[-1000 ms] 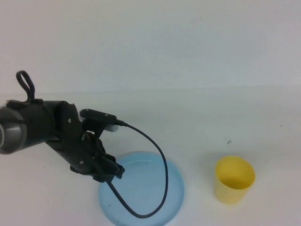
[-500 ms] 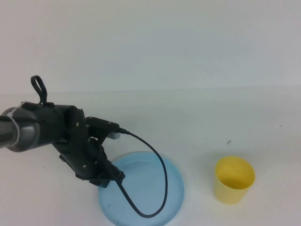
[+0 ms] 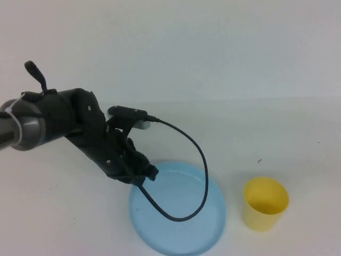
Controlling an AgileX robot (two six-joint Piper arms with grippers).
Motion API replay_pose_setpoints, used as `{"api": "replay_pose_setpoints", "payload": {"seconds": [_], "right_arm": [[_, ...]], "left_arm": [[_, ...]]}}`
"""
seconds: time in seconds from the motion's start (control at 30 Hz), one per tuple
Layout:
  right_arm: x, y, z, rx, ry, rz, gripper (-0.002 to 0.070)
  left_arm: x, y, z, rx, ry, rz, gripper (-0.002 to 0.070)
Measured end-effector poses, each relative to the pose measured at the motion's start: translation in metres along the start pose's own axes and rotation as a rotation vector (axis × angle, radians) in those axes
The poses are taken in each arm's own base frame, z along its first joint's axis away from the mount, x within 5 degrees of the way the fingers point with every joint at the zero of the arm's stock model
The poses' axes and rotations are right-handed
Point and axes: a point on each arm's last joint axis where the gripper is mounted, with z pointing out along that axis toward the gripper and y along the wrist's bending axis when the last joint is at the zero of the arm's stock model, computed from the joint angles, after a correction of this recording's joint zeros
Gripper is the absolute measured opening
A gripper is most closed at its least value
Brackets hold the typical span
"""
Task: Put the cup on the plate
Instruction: Place the plate on the center of the table, then pick up the cup from the table
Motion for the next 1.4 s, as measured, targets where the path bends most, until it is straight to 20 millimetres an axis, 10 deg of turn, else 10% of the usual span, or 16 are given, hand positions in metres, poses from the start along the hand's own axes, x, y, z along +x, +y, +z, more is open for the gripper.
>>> {"api": "replay_pose_setpoints", "payload": {"seconds": [0.43, 0.73, 1.0, 1.23, 1.4], "right_arm": [[0.002, 0.001, 0.000, -0.010, 0.018, -0.024, 0.0001], [0.002, 0.006, 0.006, -0.117, 0.077, -0.111, 0.0111], [-0.006, 0.014, 0.026, -0.291, 0.143, -0.136, 0.0267], [-0.024, 0.024, 0.063, -0.313, 0.139, -0.203, 0.0272], [-0.043, 0.039, 0.093, -0.327, 0.220, -0.303, 0.0254]], "left_arm": [[-0.001, -0.017, 0.039, 0.050, 0.015, 0.050, 0.0013], [-0.001, -0.018, 0.032, 0.029, 0.027, 0.091, 0.0340], [-0.008, -0.038, -0.097, -0.123, -0.277, 0.200, 0.0038], [0.034, -0.067, -0.214, -0.194, -0.579, 0.283, 0.0004], [0.084, -0.071, -0.242, -0.266, -0.643, 0.313, 0.0001]]}}
